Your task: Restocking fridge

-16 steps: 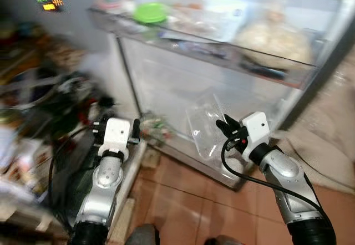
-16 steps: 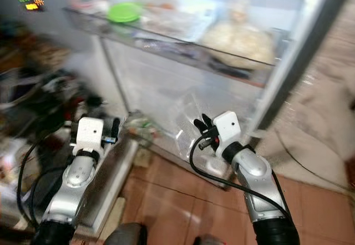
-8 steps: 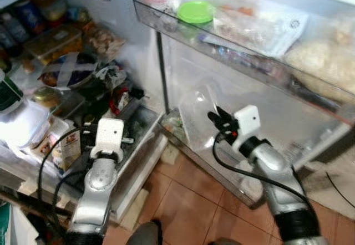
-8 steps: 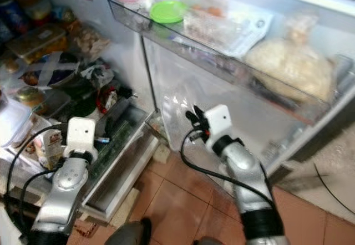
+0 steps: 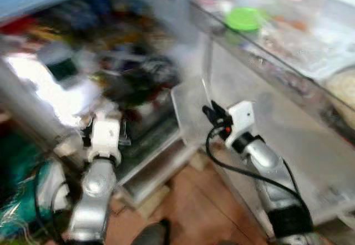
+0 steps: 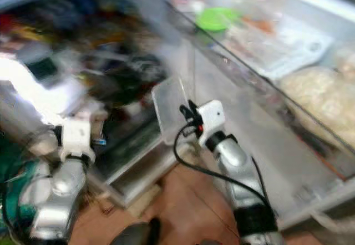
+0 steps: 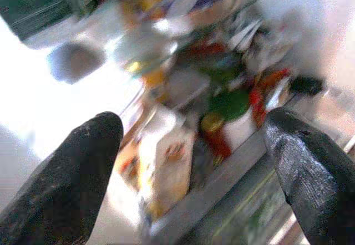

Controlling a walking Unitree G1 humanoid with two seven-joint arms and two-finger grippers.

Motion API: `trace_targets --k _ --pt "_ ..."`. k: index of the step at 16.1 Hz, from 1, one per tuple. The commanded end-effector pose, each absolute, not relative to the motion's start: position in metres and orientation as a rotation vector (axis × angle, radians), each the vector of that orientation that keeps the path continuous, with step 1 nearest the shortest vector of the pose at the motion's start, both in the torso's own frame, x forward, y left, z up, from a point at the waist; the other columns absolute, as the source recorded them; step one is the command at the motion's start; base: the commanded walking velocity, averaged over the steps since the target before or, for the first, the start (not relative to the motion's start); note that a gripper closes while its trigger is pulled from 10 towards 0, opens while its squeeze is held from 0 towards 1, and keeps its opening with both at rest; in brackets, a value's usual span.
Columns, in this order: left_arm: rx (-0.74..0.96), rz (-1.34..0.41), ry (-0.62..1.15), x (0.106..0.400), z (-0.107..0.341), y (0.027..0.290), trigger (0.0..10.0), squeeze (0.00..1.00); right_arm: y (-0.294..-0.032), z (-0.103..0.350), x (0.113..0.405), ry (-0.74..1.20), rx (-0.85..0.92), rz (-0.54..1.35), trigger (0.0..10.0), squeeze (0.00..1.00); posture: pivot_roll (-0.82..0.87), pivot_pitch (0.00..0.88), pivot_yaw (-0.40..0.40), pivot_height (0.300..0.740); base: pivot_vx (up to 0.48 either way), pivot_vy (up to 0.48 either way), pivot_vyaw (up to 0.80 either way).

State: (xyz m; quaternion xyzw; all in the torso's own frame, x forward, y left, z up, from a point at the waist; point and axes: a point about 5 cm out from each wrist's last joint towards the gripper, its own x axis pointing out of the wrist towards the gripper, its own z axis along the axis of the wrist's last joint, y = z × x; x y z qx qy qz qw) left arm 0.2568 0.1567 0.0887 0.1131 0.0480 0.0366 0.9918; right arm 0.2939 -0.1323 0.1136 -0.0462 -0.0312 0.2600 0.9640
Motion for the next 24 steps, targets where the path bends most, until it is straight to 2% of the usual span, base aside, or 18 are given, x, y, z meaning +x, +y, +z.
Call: trace_targets --k 1,5,15,22,24 --pt "0.237 0.064 0.096 0.2566 0.0908 0.1562 10.0 0.0 -0.1321 0.1144 0.2949 -0.074 -0.098 0.515 10.0 0.0 0.09 0.045 0.031 0.74 0.0 0.0 0.78" --pt "0.22 0.073 0.103 0.2565 0.0891 0.1566 10.0 0.0 -0.1316 0.1145 0.2958 -0.092 -0.085 0.465 10.0 0.0 0.09 0.038 0.027 0.74 0.0 -0.062 0.37" --pt "0.208 0.072 0.1 0.2578 0.0894 0.1552 10.0 0.0 -0.1331 0.1162 0.2973 -0.11 -0.101 0.447 10.0 0.0 0.09 0.04 0.024 0.74 0.0 -0.34 0.0" --pt "0.17 0.103 0.071 0.2581 0.0933 0.1587 10.0 0.0 -0.1298 0.1153 0.2967 -0.117 -0.104 0.466 10.0 0.0 0.09 0.045 0.024 0.74 0.0 0.0 0.0" --pt "0.167 0.113 0.054 0.2581 0.0953 0.1593 10.0 0.0 -0.1265 0.1167 0.2965 -0.124 -0.105 0.48 10.0 0.0 0.1 0.048 0.025 0.74 0.0 0.0 0.68"
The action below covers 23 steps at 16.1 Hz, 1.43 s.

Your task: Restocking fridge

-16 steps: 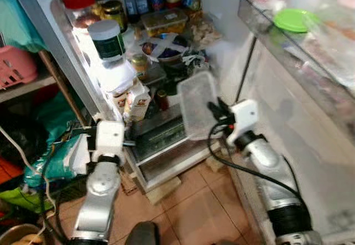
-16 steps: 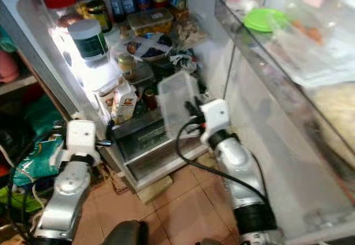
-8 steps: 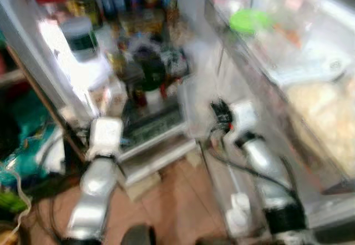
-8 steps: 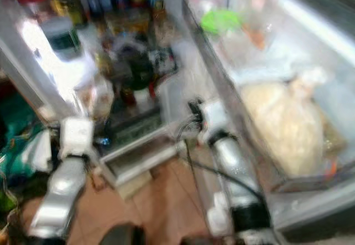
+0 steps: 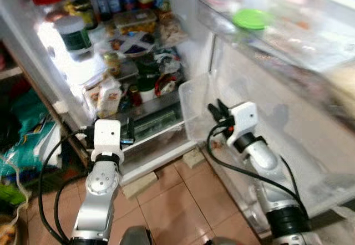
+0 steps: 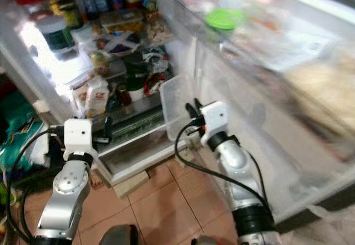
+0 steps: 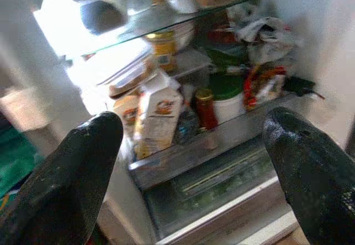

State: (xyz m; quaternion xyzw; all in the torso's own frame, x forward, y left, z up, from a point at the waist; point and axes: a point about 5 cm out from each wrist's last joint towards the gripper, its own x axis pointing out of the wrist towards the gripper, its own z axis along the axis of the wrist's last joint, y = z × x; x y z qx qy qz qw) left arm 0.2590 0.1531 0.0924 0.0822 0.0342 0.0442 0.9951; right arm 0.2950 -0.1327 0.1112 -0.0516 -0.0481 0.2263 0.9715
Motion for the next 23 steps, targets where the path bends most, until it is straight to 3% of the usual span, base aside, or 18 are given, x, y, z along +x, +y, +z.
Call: trace_targets --k 1,3,10,16,23 --pt "0.137 0.101 0.055 0.257 0.095 0.159 10.0 0.0 -0.125 0.117 0.296 -0.126 -0.102 0.484 10.0 0.0 0.1 0.053 0.029 0.74 0.0 0.0 0.79" --pt "0.134 0.102 0.056 0.256 0.096 0.16 10.0 0.0 -0.122 0.116 0.295 -0.125 -0.093 0.484 10.0 0.0 0.1 0.054 0.034 0.74 0.0 0.0 0.77" --pt "0.138 0.087 0.059 0.257 0.094 0.161 10.0 0.0 -0.113 0.119 0.297 -0.14 -0.075 0.487 10.0 0.0 0.1 0.055 0.047 0.74 0.202 0.0 0.0" --pt "0.137 0.08 0.066 0.256 0.093 0.161 10.0 0.0 -0.104 0.121 0.298 -0.155 -0.072 0.504 10.0 0.0 0.1 0.055 0.052 0.74 0.312 0.0 0.67" --pt "0.144 0.074 0.076 0.253 0.092 0.163 10.0 0.0 -0.101 0.125 0.3 -0.167 -0.048 0.476 10.0 0.0 0.1 0.063 0.073 0.74 0.039 0.0 0.0"
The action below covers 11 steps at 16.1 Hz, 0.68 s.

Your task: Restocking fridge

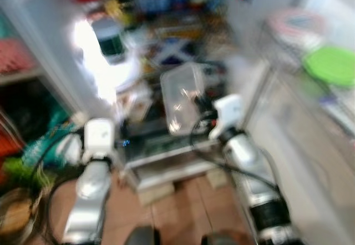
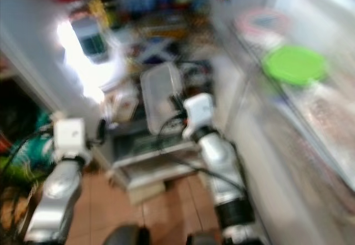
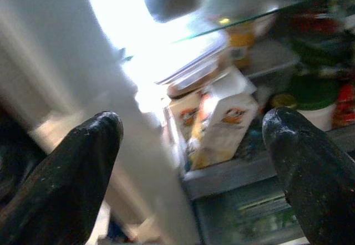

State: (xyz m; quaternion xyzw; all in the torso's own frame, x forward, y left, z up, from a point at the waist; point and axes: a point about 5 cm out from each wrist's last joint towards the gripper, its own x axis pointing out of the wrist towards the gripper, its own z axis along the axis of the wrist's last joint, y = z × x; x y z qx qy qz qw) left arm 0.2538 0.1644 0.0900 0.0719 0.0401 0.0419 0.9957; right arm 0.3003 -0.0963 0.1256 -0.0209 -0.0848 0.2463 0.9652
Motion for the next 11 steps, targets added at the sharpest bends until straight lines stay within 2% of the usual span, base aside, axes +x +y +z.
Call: trace_targets --k 1,3,5,11 --pt "0.154 0.064 0.071 0.252 0.092 0.163 10.0 0.0 -0.101 0.125 0.298 -0.17 -0.039 0.472 10.0 0.0 0.1 0.065 0.083 0.74 0.27 0.0 0.0" --pt "0.143 0.057 0.077 0.25 0.091 0.163 10.0 0.0 -0.101 0.122 0.294 -0.172 -0.042 0.45 10.0 0.0 0.09 0.06 0.101 0.74 0.274 0.0 0.0" --pt "0.145 0.031 0.089 0.247 0.089 0.161 10.0 0.0 -0.101 0.122 0.289 -0.173 -0.011 0.416 10.0 0.0 0.1 0.059 0.129 0.74 0.0 0.0 0.0" --pt "0.122 0.023 0.096 0.246 0.089 0.162 10.0 0.0 -0.099 0.115 0.281 -0.147 0.019 0.394 10.0 0.0 0.1 0.041 0.124 0.74 0.0 0.0 0.0"
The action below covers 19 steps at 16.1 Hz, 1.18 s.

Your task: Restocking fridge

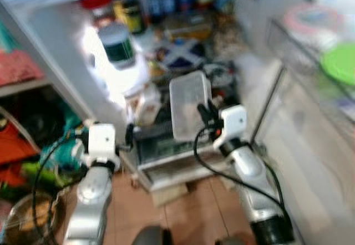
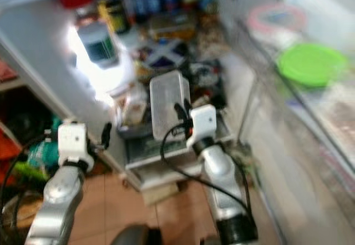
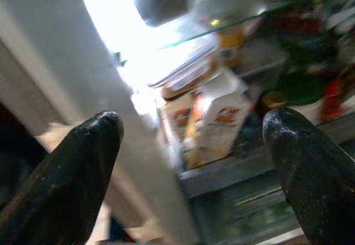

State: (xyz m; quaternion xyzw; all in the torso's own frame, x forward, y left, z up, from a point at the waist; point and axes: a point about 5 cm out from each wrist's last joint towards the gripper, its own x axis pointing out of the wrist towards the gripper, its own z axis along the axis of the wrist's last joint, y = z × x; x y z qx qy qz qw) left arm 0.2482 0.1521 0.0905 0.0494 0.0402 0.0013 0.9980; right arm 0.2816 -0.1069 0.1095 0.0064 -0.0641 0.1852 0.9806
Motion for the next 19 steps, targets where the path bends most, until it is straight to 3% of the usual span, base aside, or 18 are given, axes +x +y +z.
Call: trace_targets --k 1,15,19 --pt "0.111 0.023 0.094 0.246 0.089 0.161 10.0 0.0 -0.099 0.116 0.282 -0.148 0.019 0.394 10.0 0.0 0.09 0.04 0.119 0.74 0.0 0.0 0.0" --pt "0.054 0.024 0.059 0.257 0.087 0.145 10.0 0.0 -0.113 0.128 0.291 -0.17 -0.055 0.414 10.0 0.0 0.04 0.009 0.063 0.74 0.255 0.0 0.0" --pt "0.054 0.038 0.049 0.256 0.088 0.147 10.0 0.0 -0.115 0.129 0.294 -0.167 -0.05 0.434 10.0 0.0 0.06 0.016 0.061 0.74 0.0 0.0 0.0"
